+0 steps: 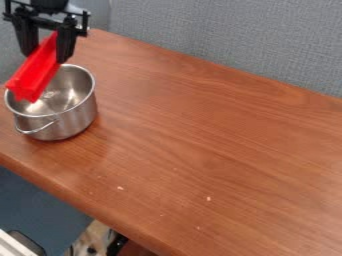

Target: Put the red object in the metal pot

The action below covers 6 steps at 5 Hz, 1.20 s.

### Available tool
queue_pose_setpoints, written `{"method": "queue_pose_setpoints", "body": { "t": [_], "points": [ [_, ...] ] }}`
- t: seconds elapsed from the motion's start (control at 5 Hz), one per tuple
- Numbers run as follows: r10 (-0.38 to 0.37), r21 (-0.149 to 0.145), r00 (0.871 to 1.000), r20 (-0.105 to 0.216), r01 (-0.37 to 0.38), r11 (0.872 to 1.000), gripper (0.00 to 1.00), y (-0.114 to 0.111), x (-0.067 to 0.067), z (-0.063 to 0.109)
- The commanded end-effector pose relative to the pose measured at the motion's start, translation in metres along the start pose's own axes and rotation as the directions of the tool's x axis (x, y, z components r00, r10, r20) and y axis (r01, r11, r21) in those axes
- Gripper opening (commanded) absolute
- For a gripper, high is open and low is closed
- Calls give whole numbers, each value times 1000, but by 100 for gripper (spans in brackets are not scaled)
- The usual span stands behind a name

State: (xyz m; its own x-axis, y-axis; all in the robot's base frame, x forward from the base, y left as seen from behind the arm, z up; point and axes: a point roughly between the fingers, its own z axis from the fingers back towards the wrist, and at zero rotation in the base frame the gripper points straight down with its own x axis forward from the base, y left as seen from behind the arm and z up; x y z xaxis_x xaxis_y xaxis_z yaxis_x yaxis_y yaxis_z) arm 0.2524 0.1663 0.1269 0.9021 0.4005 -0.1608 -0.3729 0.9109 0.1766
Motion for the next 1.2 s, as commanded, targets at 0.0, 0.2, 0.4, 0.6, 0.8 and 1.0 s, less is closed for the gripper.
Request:
{"method": "queue_pose_setpoints", "body": {
  "t": [0.0,0.2,0.4,0.6,0.8,1.0],
  "points": [
    [16,17,1000,4,-16,1000,100,7,1,0],
    [15,16,1000,-1,-15,1000,100,7,0,0],
    [31,10,1000,-4,-31,999,100,10,-1,-3],
    [46,5,999,-8,-46,999,100,13,-2,-6],
    [60,3,998,-17,-60,998,100,15,-2,-10],
    [82,-5,996,-31,-82,997,100,19,-3,-15]
  ]
}}
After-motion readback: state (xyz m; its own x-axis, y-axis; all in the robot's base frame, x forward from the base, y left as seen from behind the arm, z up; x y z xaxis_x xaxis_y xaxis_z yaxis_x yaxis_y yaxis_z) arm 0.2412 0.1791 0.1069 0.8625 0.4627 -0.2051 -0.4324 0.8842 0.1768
